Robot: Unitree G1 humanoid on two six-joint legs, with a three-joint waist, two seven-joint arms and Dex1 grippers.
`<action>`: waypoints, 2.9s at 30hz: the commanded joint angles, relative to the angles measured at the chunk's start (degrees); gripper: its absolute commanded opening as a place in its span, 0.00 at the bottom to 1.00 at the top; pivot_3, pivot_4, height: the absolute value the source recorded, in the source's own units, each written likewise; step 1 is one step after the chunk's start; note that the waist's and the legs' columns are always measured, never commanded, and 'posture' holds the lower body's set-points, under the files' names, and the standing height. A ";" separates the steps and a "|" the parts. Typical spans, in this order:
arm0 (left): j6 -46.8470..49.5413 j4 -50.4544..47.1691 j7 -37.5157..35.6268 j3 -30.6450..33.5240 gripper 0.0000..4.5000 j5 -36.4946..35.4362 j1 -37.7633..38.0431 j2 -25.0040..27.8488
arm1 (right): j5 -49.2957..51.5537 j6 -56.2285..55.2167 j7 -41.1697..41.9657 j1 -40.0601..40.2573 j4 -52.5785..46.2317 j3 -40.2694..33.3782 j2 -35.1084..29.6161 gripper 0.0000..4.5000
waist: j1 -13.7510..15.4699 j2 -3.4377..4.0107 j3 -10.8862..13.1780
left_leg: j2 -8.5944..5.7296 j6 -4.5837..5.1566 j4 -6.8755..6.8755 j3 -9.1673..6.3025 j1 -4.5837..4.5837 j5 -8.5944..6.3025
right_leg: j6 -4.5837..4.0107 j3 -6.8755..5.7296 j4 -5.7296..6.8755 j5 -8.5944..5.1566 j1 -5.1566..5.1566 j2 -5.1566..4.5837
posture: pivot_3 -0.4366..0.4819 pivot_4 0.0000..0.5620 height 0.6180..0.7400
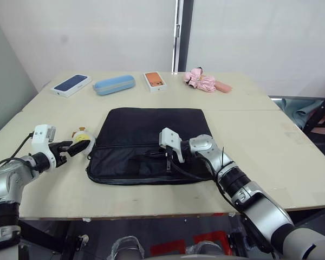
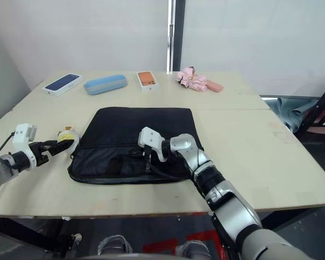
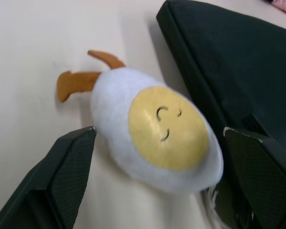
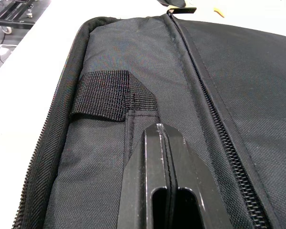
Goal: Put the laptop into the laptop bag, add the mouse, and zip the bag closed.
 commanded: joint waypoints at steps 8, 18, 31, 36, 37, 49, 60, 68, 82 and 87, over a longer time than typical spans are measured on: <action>-6.05 7.19 1.40 -3.36 1.00 5.16 -4.57 -0.89 | -1.84 3.01 0.17 1.25 1.01 0.02 -1.16 0.01 | -0.03 0.02 0.02 | 0.00 0.00 -0.12 0.01 -0.01 0.00 | 0.01 -0.01 -0.08 0.00 -0.03 -0.01 | 0.48 0.27 1.00; -6.96 7.67 -0.35 -2.80 0.44 5.10 -4.80 -0.21 | -2.05 2.85 0.26 1.29 1.27 0.15 -1.15 0.00 | -0.05 0.15 0.10 | 0.00 -0.01 -0.33 0.02 -0.01 -0.01 | 0.01 0.00 -0.20 -0.01 -0.06 -0.03 | 0.48 0.27 1.00; -5.66 -17.31 -6.76 8.31 0.01 -1.21 12.49 5.33 | -2.04 3.30 0.13 1.53 1.04 0.26 -0.16 0.00 | -0.82 0.18 0.13 | 0.03 -0.05 -1.11 0.22 -0.05 -0.03 | 0.02 0.01 -0.81 -0.01 -0.25 -0.02 | 0.48 0.27 1.00; -14.14 -29.47 -15.73 9.73 0.01 0.96 26.01 8.08 | -2.02 3.22 0.74 1.16 1.84 0.61 0.72 0.00 | -1.11 0.19 0.15 | 0.02 -0.06 -1.40 0.39 -0.06 -0.03 | 0.11 0.08 -1.07 -0.07 -0.38 -0.04 | 0.48 0.27 1.00; -15.14 -31.73 -16.70 9.64 0.01 0.84 27.98 7.85 | -1.98 3.34 0.89 1.25 1.75 0.67 0.88 0.00 | -1.10 0.19 0.15 | 0.02 -0.06 -1.50 0.41 -0.05 -0.03 | 0.14 0.08 -1.10 -0.09 -0.40 -0.03 | 0.48 0.27 1.00; -28.72 -43.73 -27.62 -5.02 0.01 8.40 41.44 9.25 | -2.78 4.41 1.24 0.98 2.88 1.41 1.87 0.00 | -1.63 0.23 0.16 | 0.07 -0.10 -1.84 0.56 -0.10 -0.06 | 0.15 0.28 -1.08 -0.10 -0.81 0.08 | 0.48 0.27 1.00; -25.09 -47.77 -23.91 -24.27 0.01 9.86 25.48 4.87 | -2.15 6.80 1.13 1.06 2.36 1.11 2.64 0.00 | -1.65 0.26 0.12 | 0.05 -0.13 -1.87 0.70 -0.02 -0.05 | 0.10 0.35 -0.95 -0.07 -0.83 0.09 | 0.48 0.27 1.00; -25.63 -46.19 -22.68 -35.22 0.01 13.23 19.90 0.63 | -2.39 7.30 0.54 0.22 3.11 1.02 3.42 0.00 | -1.71 0.31 0.01 | 0.05 -0.16 -1.83 0.75 0.01 -0.03 | 0.05 0.39 -0.94 -0.09 -0.81 0.26 | 0.48 0.27 1.00; -15.31 -56.56 -15.25 -37.09 0.01 12.80 17.10 -2.19 | -2.99 7.51 0.16 0.02 3.34 0.21 3.75 0.00 | -1.80 0.73 -0.41 | 0.07 -0.16 -1.77 0.78 0.02 -0.03 | 0.05 0.40 -0.87 -0.10 -0.80 0.27 | 0.48 0.27 1.00; -9.39 -54.30 -13.36 -37.57 0.35 11.33 10.20 -3.53 | -2.90 7.61 0.33 0.09 3.20 0.11 3.88 0.00 | -1.80 0.77 -0.39 | 0.06 -0.16 -1.76 0.77 0.02 -0.03 | 0.04 0.39 -0.81 -0.10 -0.81 0.27 | 0.48 0.27 1.00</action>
